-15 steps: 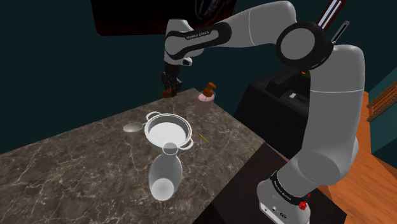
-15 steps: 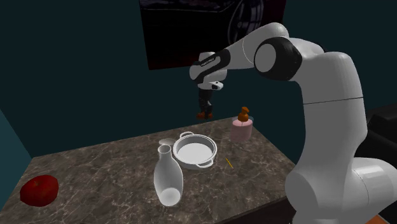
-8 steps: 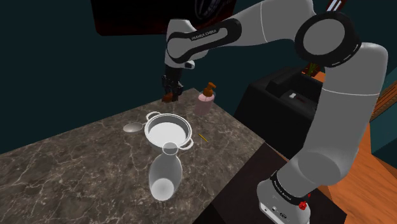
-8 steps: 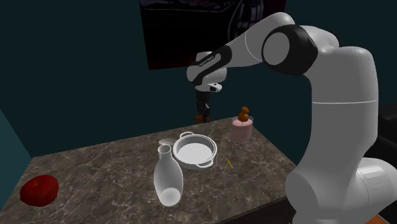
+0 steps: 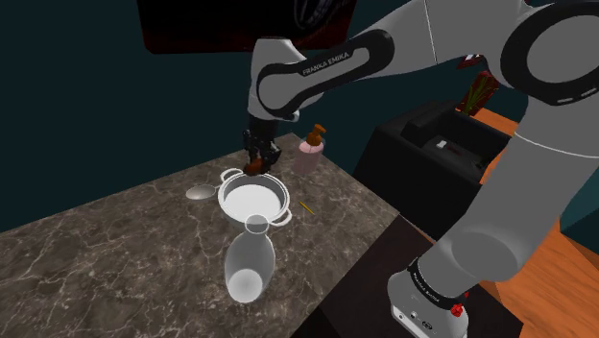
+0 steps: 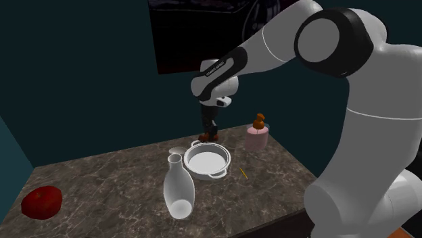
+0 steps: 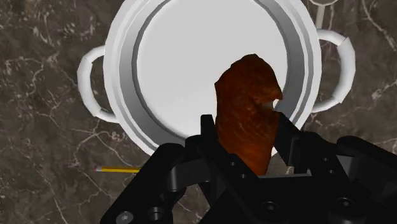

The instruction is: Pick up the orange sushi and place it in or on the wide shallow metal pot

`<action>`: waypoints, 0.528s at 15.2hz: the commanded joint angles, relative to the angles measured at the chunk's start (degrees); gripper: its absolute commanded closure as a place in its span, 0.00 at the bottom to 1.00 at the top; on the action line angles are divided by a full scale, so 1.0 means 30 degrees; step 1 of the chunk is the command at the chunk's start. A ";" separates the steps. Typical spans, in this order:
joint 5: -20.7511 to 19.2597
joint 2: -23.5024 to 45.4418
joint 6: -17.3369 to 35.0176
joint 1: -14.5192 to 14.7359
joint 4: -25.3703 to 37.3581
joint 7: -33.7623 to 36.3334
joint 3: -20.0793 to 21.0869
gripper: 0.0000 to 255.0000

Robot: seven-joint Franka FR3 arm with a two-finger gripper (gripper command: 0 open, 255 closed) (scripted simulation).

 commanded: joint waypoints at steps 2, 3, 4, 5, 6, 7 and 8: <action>0.0308 -0.0711 0.0839 0.0339 -0.1457 0.0547 0.0358 1.00; 0.0236 -0.0543 0.1074 0.0359 -0.1534 0.0582 0.0339 1.00; 0.0162 -0.0372 0.1308 0.0380 -0.1607 0.0619 0.0319 1.00; 0.0085 -0.0198 0.1540 0.0401 -0.1676 0.0657 0.0297 1.00; 0.0007 -0.0020 0.1772 0.0424 -0.1741 0.0696 0.0273 1.00; -0.0074 0.0161 0.2002 0.0448 -0.1802 0.0737 0.0247 1.00; -0.0156 0.0345 0.2232 0.0474 -0.1858 0.0779 0.0219 1.00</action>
